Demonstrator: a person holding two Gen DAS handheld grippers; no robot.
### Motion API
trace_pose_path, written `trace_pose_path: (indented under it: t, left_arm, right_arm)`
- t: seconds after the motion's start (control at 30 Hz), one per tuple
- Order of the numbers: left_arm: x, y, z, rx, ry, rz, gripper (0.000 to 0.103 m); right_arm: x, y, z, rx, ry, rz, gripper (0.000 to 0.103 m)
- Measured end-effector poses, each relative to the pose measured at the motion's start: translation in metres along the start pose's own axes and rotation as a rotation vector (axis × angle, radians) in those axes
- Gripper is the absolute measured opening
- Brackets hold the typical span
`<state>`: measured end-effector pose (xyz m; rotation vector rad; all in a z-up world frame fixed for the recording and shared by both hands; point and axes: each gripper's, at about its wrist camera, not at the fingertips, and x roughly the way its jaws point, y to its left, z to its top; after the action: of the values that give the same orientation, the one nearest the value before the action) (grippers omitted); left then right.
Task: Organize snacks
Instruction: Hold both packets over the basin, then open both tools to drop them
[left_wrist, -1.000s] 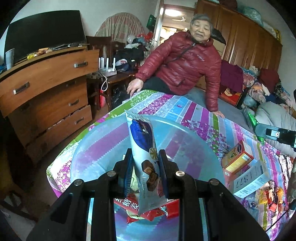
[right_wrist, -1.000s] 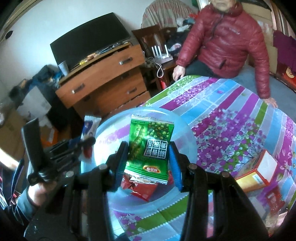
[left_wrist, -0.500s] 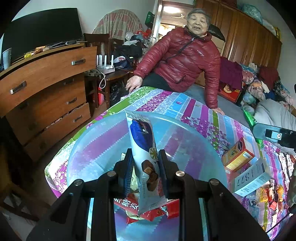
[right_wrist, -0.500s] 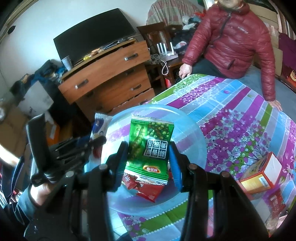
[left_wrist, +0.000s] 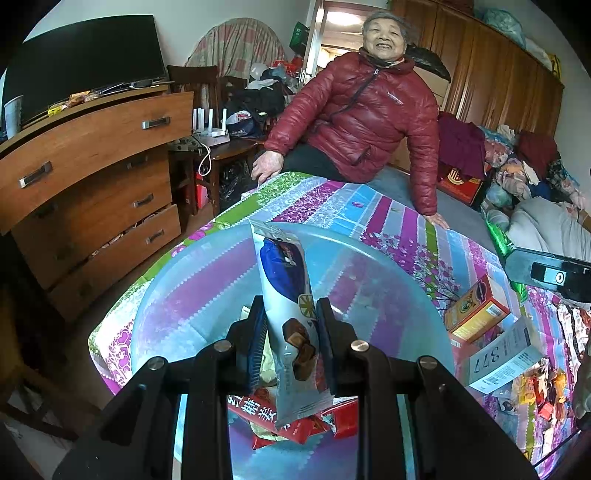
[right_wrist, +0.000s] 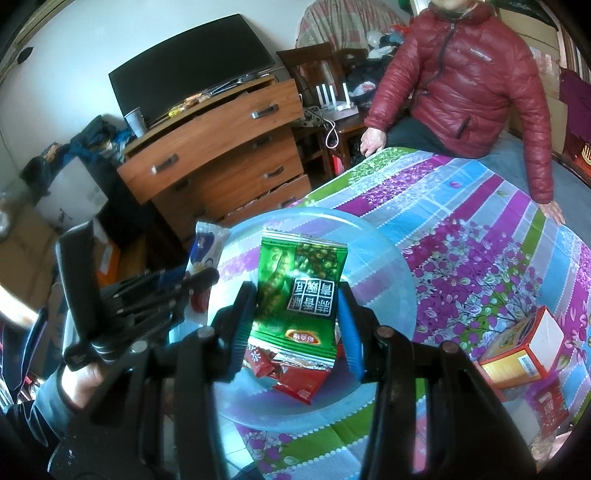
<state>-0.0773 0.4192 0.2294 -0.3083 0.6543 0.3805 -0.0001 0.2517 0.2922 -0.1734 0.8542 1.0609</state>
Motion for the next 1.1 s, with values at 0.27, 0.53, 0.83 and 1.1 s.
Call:
trace_pose_path:
  t: [0.27,0.53,0.83,1.1]
  left_arm:
    - [0.003,0.001,0.0,-0.008,0.007,0.007,0.027]
    - [0.005,0.0,-0.002,-0.003,0.01,0.011,0.026]
    - [0.015,-0.001,-0.008,0.011,0.03,0.041,0.027]
    - [0.02,-0.002,-0.012,0.015,0.039,0.057,0.027]
  right_arm:
    - [0.003,0.001,0.0,0.0,0.003,-0.001,0.044]
    - [0.005,0.002,-0.001,-0.002,0.003,0.0,0.044]
    - [0.012,-0.003,-0.007,0.001,0.016,0.009,0.044]
    - [0.019,0.0,-0.007,-0.002,0.028,0.015,0.044]
